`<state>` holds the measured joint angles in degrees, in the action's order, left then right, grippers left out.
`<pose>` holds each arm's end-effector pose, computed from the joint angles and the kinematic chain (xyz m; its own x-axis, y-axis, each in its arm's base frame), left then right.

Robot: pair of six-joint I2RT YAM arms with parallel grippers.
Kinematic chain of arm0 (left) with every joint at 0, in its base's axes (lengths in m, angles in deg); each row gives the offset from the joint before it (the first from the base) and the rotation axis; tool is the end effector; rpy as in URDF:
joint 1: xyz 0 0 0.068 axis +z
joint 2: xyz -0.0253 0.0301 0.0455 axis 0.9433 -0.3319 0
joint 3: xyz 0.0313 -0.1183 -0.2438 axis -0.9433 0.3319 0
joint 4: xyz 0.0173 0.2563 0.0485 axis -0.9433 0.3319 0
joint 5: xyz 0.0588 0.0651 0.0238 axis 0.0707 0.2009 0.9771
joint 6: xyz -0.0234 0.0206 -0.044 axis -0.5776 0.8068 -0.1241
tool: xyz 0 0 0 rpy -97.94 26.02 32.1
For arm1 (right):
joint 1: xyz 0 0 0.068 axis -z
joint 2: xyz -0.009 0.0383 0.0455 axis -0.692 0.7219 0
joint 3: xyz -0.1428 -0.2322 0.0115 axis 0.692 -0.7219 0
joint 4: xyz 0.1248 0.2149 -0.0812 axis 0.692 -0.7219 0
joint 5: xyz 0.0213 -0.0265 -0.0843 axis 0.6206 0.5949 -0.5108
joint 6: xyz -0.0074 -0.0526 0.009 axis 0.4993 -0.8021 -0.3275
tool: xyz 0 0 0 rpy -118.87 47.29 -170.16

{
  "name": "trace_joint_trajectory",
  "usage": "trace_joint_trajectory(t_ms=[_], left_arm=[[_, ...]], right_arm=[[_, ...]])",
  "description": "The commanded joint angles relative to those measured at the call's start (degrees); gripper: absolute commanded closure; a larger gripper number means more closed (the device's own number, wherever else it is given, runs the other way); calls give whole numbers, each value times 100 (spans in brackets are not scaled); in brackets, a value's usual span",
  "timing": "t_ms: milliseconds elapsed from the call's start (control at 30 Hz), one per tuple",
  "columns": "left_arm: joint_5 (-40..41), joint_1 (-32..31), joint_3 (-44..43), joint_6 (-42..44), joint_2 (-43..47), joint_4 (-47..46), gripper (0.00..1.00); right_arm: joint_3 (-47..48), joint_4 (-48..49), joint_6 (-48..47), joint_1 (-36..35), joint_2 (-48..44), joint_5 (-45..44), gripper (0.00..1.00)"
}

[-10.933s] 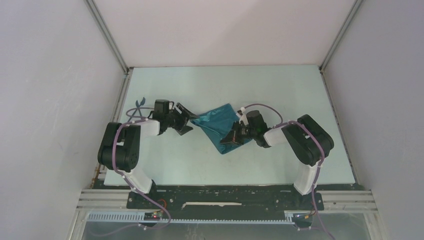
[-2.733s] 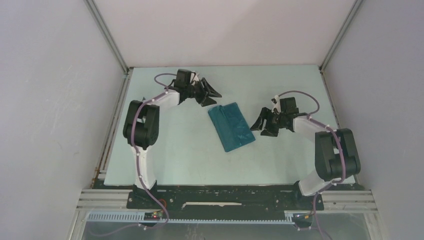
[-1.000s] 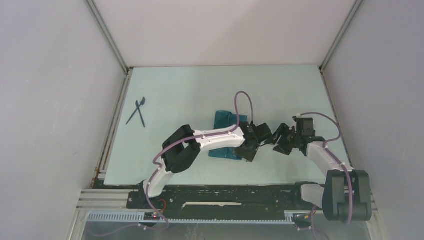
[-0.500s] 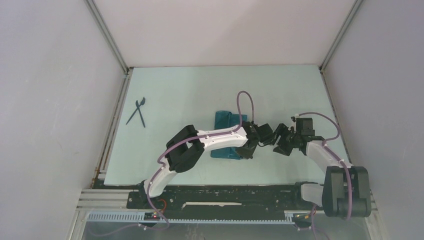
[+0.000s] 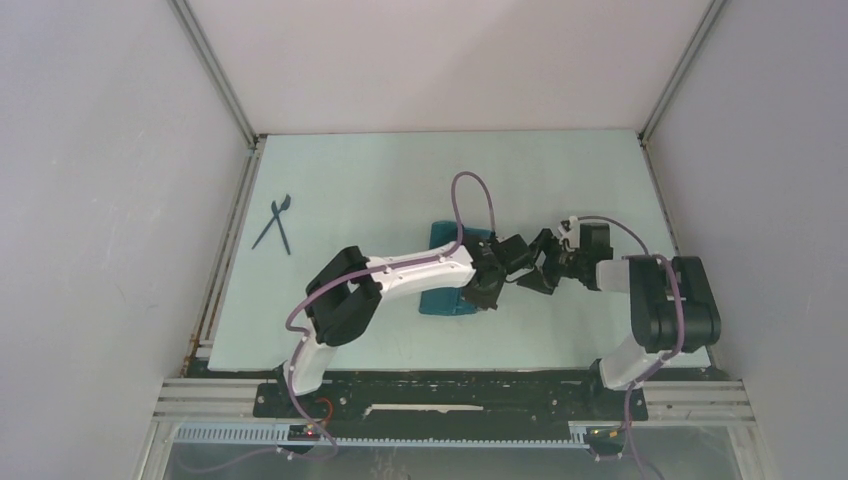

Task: Fold the napkin into a case and place the utensils inside
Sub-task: Pick up the 2/3-rectangle-folded napkin from the center of the board.

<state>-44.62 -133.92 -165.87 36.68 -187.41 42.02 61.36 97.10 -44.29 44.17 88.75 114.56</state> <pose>0.1969 -0.3783 0.1907 -0.8676 0.4012 -0.2938 0.4243 0.9054 -0.0167 0.2624 0.0242 0.1192 -0.8894 0.4399 -0.1244 0.1429 0.5259 0.8384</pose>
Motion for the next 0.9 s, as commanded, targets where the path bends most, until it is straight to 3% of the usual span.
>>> trace_joint_trajectory(t_ms=[0, 167, 433, 867], left_arm=[[-187, 63, 137, -44, 531, -255, 100], [-279, 82, 316, -71, 703, -370, 100], [-253, 86, 422, -59, 841, -430, 100], [-211, 139, 492, 12, 996, -416, 100]], right_arm=[[292, 1263, 781, -366, 499, 154, 16], [353, 2170, 1559, -631, 1064, 138, 17], [453, 2677, 1957, -1006, 1528, -130, 22], [455, 2795, 1976, -1020, 1770, -225, 24]])
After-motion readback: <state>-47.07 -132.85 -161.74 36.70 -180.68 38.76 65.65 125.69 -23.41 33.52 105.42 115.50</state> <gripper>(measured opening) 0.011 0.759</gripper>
